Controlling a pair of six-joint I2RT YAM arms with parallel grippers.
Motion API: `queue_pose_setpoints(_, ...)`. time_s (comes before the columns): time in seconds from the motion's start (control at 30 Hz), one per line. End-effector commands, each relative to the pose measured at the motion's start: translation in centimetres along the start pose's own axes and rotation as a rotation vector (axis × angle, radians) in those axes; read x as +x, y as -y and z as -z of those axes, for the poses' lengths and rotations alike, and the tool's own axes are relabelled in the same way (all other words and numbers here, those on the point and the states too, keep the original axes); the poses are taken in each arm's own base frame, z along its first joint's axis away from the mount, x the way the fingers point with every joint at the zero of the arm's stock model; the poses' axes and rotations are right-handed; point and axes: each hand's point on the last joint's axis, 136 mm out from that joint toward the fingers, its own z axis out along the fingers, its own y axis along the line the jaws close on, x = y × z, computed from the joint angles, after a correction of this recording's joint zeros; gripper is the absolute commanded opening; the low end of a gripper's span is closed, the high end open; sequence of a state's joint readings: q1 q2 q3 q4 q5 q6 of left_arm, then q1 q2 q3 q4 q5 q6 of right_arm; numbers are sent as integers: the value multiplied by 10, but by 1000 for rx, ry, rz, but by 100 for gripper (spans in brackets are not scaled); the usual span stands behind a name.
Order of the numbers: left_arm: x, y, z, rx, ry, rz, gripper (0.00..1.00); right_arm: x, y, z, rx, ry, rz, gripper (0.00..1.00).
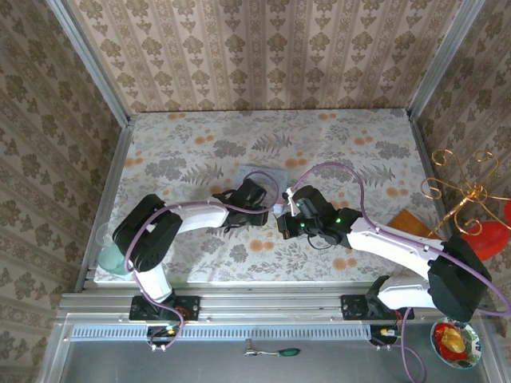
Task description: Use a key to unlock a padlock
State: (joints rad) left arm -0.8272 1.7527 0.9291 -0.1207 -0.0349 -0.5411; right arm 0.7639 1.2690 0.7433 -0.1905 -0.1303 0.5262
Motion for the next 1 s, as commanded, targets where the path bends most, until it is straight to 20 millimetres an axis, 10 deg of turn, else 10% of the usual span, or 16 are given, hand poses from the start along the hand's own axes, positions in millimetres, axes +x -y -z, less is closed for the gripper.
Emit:
queue_pose_setpoints(0.0, 16, -12, -11, -29, -47, -11, 40, 2, 3, 0, 16, 4, 12, 0)
queue_pose_setpoints(0.47, -4, 17, 36, 272, 21, 176, 7, 25, -8, -25, -126, -97, -90, 0)
queue_pose_setpoints(0.97, -17, 47, 93, 697, -1, 396, 4, 19, -24, -41, -310, -147, -180, 0)
